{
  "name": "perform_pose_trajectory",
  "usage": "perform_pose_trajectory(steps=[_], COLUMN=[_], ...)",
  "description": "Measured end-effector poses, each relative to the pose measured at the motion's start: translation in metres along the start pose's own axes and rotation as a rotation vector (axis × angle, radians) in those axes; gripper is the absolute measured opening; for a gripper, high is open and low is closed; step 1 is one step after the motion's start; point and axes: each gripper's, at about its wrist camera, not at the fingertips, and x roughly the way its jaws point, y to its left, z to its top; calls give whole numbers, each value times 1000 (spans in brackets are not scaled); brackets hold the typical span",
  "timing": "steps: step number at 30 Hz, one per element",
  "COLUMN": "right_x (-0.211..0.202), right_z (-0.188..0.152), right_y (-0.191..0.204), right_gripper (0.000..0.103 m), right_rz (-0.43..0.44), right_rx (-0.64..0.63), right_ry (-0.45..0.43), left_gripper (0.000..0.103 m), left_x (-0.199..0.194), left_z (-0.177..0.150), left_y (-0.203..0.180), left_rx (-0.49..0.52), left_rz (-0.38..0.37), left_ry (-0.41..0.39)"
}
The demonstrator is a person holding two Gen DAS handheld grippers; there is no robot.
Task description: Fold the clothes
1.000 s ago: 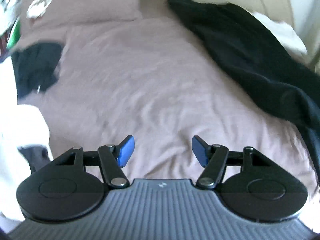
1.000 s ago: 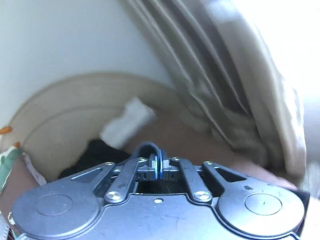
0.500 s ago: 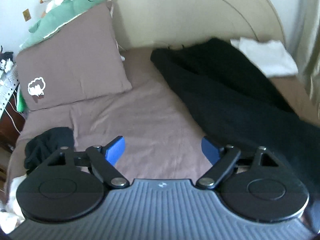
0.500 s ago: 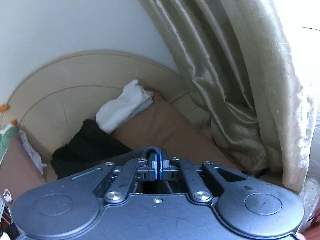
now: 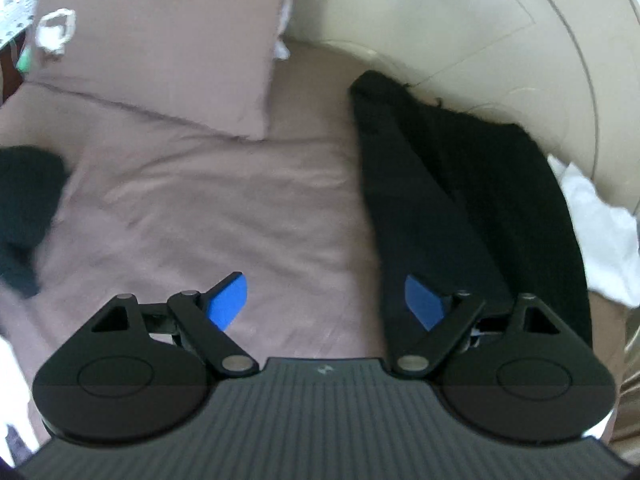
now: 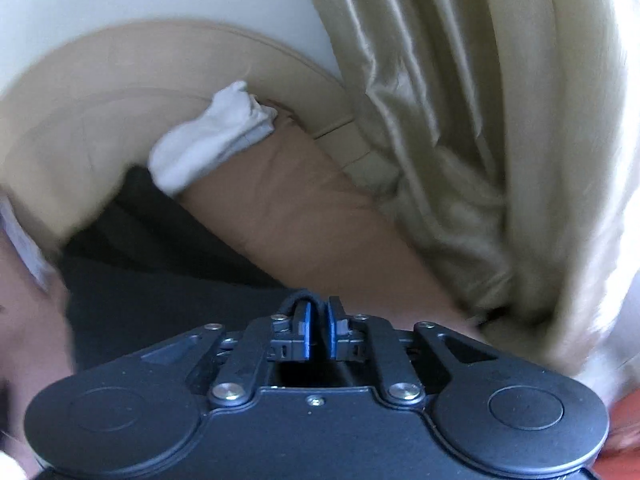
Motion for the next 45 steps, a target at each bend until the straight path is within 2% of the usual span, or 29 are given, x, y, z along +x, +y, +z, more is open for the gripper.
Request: perform_pose_trajectory(steps=[1, 4, 6, 9, 10, 11, 14, 17, 20, 26, 27, 29, 32, 35, 37, 38, 39, 40, 41, 42, 43, 44, 45], right_x=[4, 16, 16, 11, 8, 6, 6, -3, -5, 14, 18, 24, 36, 44, 44, 44, 45, 47, 51, 54, 53, 52, 51], right_z=[1, -3, -9, -16, -18, -20, -19, -22, -29, -38, -36, -31, -29, -32, -37, -39, -40, -41, -41, -41, -42, -43, -44], right_y=[-8, -24, -28, -27, -26, -25, -23, -19, -18, -30, -33, -39, -45, -38, -22, -14, -8, -3, 3, 8, 12, 16, 20], right_gripper=[14, 19, 35, 54, 55, 57, 58, 59, 64, 68, 68, 69, 69, 69, 69, 68, 64, 54, 22, 4, 4, 4, 4], right_rz=[38, 77, 59, 18, 7, 3, -19, -61, -62, -89, -107, -77, 31, 133, 113, 89, 50, 13, -18, -47, -66, -85, -105], right_rx=[64, 204, 243, 236, 226, 218, 199, 145, 120, 183, 200, 237, 284, 282, 187, 136, 90, 48, 8, -26, -45, -63, -81], right_ry=[15, 34, 13, 0, -2, 10, 59, 55, 51, 82, 72, 25, 23, 48, 57, 56, 46, 42, 53, 58, 44, 30, 16], left_gripper=[87, 87, 88, 87, 85, 85, 85, 86, 86, 87, 87, 87, 87, 87, 88, 88, 91, 90, 77, 55, 48, 34, 27], left_x=[13, 51, 78, 131, 145, 156, 174, 172, 170, 168, 169, 173, 194, 223, 242, 248, 254, 259, 261, 261, 258, 253, 247], left_z=[4, 18, 29, 37, 38, 37, 36, 47, 57, 77, 77, 75, 76, 77, 79, 80, 81, 82, 83, 85, 86, 87, 88], left_y=[0, -1, -7, -24, -28, -29, -31, -35, -38, -45, -45, -45, -42, -42, -40, -36, -31, -27, -25, -25, -30, -36, -42], left_rx=[-19, -69, -61, -29, -38, -76, -148, -117, -86, -28, -30, -42, -53, -59, -74, -104, -148, -183, -205, -207, -178, -148, -116], left_rz=[-1, -6, 0, 132, 141, 91, -35, -63, -91, -151, -171, -199, -167, -66, -6, -10, -28, -40, -44, -45, -42, -37, -29], left_ry=[-1, -9, -31, -33, -26, -5, 24, 4, -15, -51, -50, -48, -7, 68, 117, 132, 147, 154, 148, 141, 132, 120, 103])
